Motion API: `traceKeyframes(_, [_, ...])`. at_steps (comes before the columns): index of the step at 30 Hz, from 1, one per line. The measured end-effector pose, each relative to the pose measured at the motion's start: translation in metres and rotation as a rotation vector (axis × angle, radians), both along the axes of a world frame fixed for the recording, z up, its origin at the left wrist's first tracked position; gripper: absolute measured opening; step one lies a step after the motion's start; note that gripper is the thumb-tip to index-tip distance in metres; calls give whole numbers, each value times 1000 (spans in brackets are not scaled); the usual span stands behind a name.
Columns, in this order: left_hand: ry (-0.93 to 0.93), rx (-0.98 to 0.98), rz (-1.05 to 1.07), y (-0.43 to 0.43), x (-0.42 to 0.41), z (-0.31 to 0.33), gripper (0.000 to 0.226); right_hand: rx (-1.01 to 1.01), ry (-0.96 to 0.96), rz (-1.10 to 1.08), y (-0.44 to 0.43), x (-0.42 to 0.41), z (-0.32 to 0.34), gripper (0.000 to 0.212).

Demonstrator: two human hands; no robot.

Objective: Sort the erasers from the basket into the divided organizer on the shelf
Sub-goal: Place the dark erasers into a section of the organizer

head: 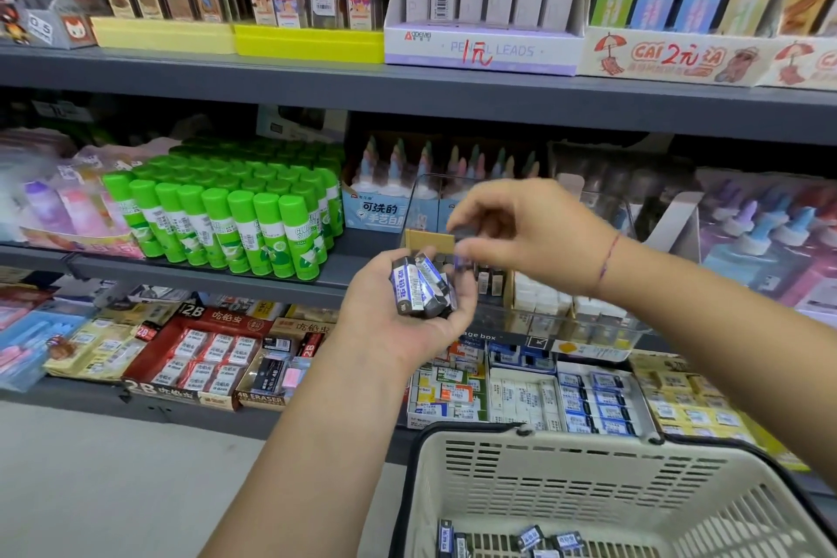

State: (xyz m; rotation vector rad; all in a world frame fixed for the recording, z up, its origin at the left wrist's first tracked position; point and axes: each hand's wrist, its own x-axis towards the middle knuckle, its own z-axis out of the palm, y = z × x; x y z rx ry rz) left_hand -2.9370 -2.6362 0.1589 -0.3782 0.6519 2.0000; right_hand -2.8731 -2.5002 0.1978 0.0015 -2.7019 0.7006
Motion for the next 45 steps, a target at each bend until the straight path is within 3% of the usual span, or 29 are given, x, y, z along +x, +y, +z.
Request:
traceKeyframes(2, [-16,-8,26,-2,-4,-1,20,-209,44,-45,12,2,5,14])
traceKeyframes(4, [-22,0,54,-5,-9,-1,23,-237,8,-107,25,1,5,13])
traceKeyframes(8, [-27,14,69,-7,-13,-1,27,-41,-249,-260,40,-13,-16,22])
traceKeyframes(12, [-30,15,70,-6,-11,0,26,243,-391,-244,43,-27,-30,23])
traceKeyframes(19, [-36,16,73,-8,-13,0,27,474,-434,-218,46,-29,-22,26])
traceKeyframes(24, [-31,22,74,-7,-12,1,25,512,-466,-220,44,-35,-34,29])
traceKeyframes(34, [-17,6,78,-5,-11,-1,24,656,-349,-186,48,-43,-60,33])
traceKeyframes(37, [-8,9,59,-3,-9,0,22,581,-371,-195,47,-40,-54,29])
traceKeyframes(41, [10,21,29,-2,-6,1,21,229,-194,-182,35,-28,-28,12])
traceKeyframes(43, [28,34,14,-1,-5,1,20,-26,-87,-59,19,-18,-12,6])
traceKeyframes(45, [48,63,-9,1,-4,0,19,-135,-91,93,4,-8,3,16])
